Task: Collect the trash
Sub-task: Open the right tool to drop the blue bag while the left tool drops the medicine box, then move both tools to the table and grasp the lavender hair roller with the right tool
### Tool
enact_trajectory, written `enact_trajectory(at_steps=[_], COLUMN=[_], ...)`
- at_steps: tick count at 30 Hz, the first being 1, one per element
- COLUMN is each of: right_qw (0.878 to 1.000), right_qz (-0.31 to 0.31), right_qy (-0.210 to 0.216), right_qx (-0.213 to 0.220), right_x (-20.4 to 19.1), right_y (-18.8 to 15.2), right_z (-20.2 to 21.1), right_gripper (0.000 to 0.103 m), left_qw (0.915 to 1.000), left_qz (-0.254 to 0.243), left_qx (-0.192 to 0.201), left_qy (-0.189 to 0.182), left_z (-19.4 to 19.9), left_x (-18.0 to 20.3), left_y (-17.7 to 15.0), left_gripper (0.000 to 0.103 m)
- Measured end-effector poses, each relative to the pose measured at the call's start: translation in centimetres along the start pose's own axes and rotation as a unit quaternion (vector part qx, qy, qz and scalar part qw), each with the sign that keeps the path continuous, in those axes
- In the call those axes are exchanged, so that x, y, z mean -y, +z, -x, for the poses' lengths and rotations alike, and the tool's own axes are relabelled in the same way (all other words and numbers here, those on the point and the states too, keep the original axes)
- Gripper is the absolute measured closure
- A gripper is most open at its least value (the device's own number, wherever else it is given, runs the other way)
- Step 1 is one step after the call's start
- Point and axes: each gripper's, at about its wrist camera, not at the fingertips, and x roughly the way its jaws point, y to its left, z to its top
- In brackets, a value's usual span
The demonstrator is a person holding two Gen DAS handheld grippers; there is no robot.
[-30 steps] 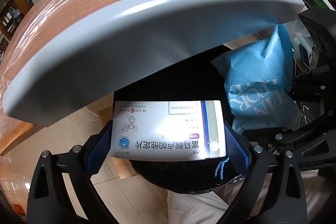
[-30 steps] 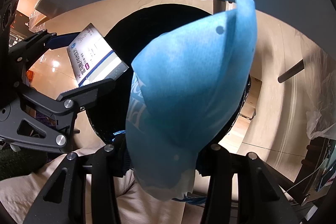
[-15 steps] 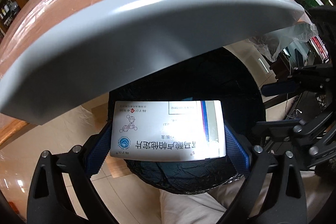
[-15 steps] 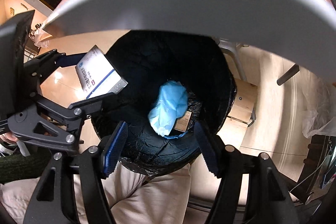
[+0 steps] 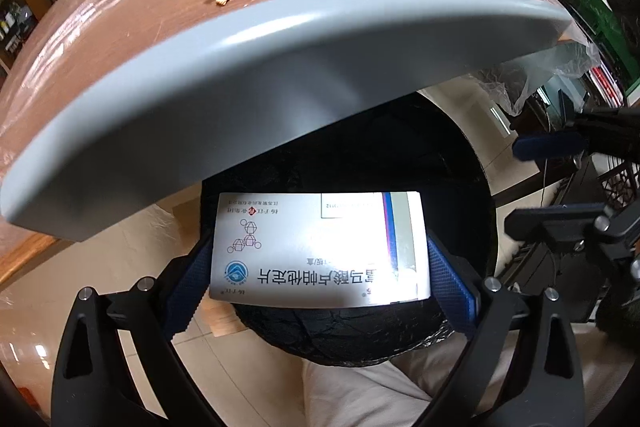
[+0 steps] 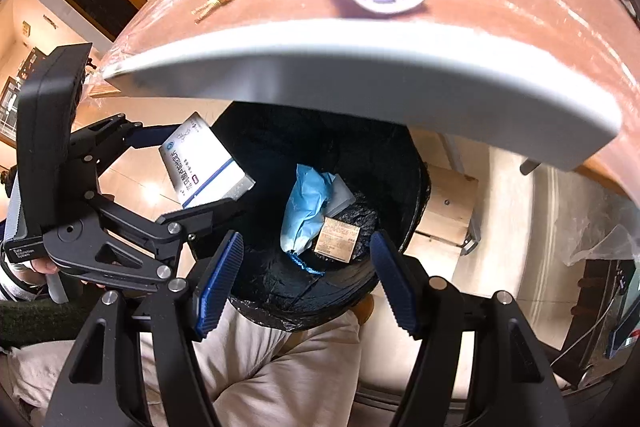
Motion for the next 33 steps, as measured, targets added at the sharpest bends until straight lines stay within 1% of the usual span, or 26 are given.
enact_trajectory(at_steps=[2,6,11,15,17,18,19,20,21,22,24,26,28,33], right_qw=[1.000,1.000,0.999,0.998,0.996,0.994,0.992,0.991,0.987,0.983,0.980,0.978,0.976,0.971], right_qz=[0.005,0.000,0.000,0.017,0.030,0.038,0.045,0.049,0.056,0.065,0.075,0.077,0.079,0.072], right_qy=[-0.001,0.004,0.001,-0.008,-0.012,-0.018,-0.025,-0.035,-0.050,-0.058,-0.064,-0.067,-0.078,-0.116], right_qx=[0.007,0.019,0.034,0.061,0.083,0.098,0.112,0.123,0.143,0.160,0.175,0.182,0.189,0.198], right_x=[-0.3,-0.3,-0.5,-1.4,-1.8,-2.1,-2.4,-2.5,-2.9,-3.2,-3.6,-3.5,-3.4,-2.5], right_y=[0.0,0.3,0.6,1.1,1.2,1.4,1.6,1.8,2.1,2.3,3.0,3.8,4.7,7.0], right_z=[0.5,1.5,2.5,5.0,6.6,7.7,8.6,9.2,10.1,10.9,11.8,12.1,11.9,11.0], right_gripper=[0.037,0.037,0.037,0.037,0.037,0.037,0.033,0.024,0.020,0.016,0.016,0.015,0.013,0.013], left_qw=[0.9999,0.9998,0.9996,0.9984,0.9963,0.9951,0.9936,0.9911,0.9898,0.9882,0.9831,0.9810,0.9786,0.9753], left_qz=[-0.005,-0.007,0.004,-0.005,-0.006,-0.001,0.006,0.017,0.024,0.033,0.051,0.062,0.070,0.086], left_qx=[0.000,0.016,0.024,0.053,0.082,0.092,0.104,0.125,0.135,0.144,0.170,0.183,0.192,0.189], left_qy=[-0.010,-0.008,-0.015,-0.020,-0.025,-0.034,-0.043,-0.042,-0.039,-0.039,-0.045,-0.017,0.021,0.074], left_z=[0.3,1.1,2.1,5.1,7.4,8.5,9.4,10.8,11.5,12.4,14.2,15.2,15.6,14.3], left_x=[0.0,0.1,-0.2,-0.4,-0.5,-0.9,-1.3,-1.8,-2.1,-2.5,-3.6,-4.4,-5.7,-8.3], left_y=[-0.1,0.0,0.5,0.7,0.9,1.0,1.2,1.4,1.6,2.0,2.7,3.5,4.8,7.6], left_gripper=[0.002,0.002,0.002,0.002,0.002,0.002,0.002,0.002,0.002,0.002,0.002,0.002,0.002,0.002])
